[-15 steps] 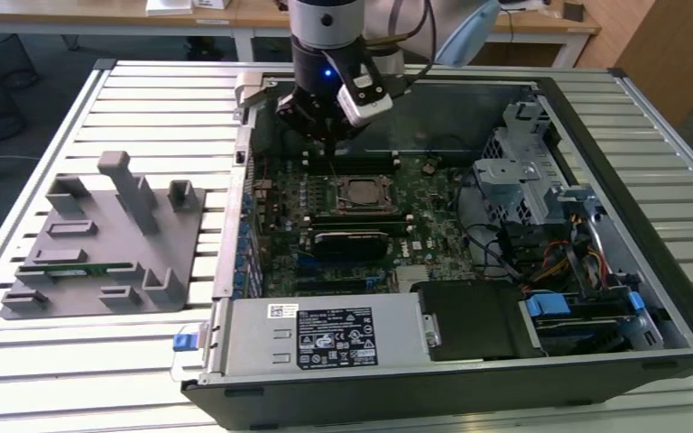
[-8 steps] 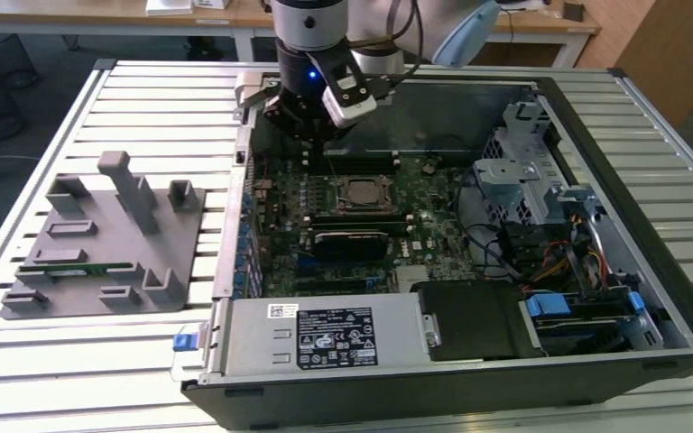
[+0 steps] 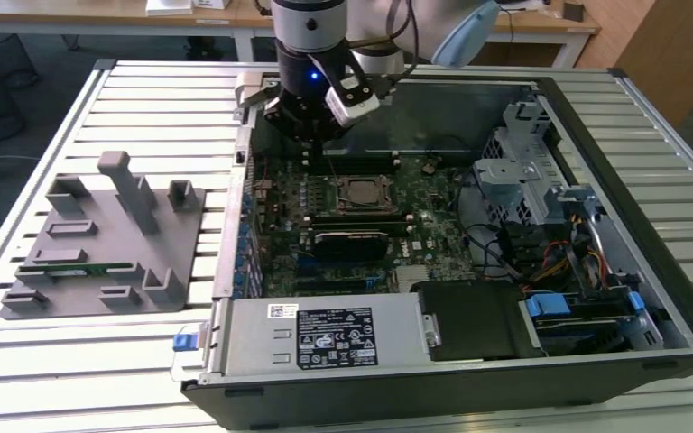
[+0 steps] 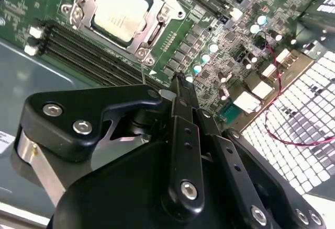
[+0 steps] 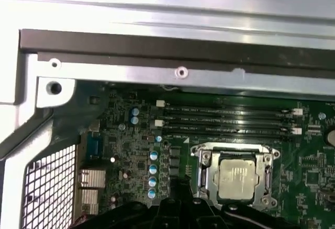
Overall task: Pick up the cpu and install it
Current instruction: 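Install the first cpu locking lever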
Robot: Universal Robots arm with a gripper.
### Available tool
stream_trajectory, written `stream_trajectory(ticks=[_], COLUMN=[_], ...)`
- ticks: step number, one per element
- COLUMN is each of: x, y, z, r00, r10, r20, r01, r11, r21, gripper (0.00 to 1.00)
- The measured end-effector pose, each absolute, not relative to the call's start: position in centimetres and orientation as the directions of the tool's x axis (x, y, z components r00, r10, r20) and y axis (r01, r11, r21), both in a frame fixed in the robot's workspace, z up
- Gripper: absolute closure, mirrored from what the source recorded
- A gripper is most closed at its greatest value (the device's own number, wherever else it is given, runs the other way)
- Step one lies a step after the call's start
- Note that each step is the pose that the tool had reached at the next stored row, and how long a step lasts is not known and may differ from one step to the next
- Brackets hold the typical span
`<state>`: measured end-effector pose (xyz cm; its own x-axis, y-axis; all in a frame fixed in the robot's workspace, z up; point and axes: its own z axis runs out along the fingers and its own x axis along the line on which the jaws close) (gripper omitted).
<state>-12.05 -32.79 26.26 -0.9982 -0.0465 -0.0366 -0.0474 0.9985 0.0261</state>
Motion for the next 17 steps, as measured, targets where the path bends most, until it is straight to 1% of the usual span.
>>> stream_trajectory(ticks=[10,17], x=[-12.2,-10.8], y=[-30.3,-30.1], z=[25.6,25.4], r00=[-0.996,-0.995], r10=[-0.077,-0.093], r20=[-0.044,-0.045], r01=[-0.078,-0.094], r11=[0.997,0.995], r21=[0.026,0.026], gripper=[0.89,0.89])
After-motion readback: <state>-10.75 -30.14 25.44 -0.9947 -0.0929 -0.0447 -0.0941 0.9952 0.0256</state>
